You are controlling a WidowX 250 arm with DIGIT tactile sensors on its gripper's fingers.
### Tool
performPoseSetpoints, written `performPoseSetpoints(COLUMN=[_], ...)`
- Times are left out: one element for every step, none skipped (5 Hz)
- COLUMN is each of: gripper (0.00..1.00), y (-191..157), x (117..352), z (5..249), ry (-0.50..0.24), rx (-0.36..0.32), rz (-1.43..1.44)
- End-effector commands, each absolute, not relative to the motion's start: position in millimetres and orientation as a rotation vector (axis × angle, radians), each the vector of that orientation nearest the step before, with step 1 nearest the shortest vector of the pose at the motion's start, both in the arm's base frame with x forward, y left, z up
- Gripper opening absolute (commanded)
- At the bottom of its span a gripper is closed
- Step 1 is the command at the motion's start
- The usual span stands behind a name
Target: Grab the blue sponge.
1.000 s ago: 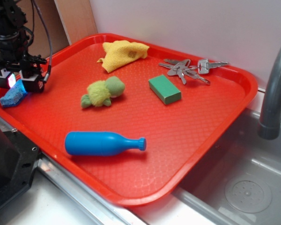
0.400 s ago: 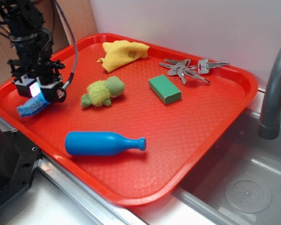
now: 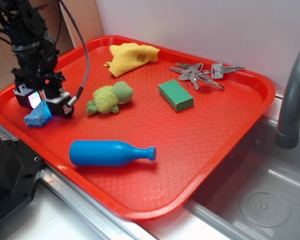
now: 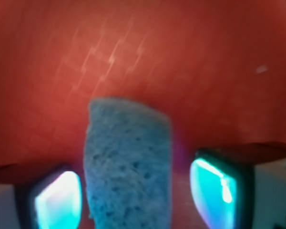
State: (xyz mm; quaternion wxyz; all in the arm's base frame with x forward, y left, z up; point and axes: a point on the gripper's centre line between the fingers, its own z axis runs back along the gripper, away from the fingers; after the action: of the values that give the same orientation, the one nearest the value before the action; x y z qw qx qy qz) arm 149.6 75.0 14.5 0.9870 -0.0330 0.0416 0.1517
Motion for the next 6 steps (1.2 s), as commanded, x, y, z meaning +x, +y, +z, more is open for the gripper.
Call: performPoseSetpoints(gripper=[1.00, 0.00, 0.00, 0.00, 0.00, 0.00], y=[68, 72, 66, 52, 7, -28], x=[152, 138, 147, 159, 206, 246], z=[1, 16, 59, 109, 159, 209], ry=[0.085, 0.068, 0.015, -0.042, -0.077, -0.115], rx=[-0.071, -0.055, -0.029, -0.053, -0.024, 0.005], rz=[0.281, 0.259, 0.216, 0.130, -0.015, -0.122])
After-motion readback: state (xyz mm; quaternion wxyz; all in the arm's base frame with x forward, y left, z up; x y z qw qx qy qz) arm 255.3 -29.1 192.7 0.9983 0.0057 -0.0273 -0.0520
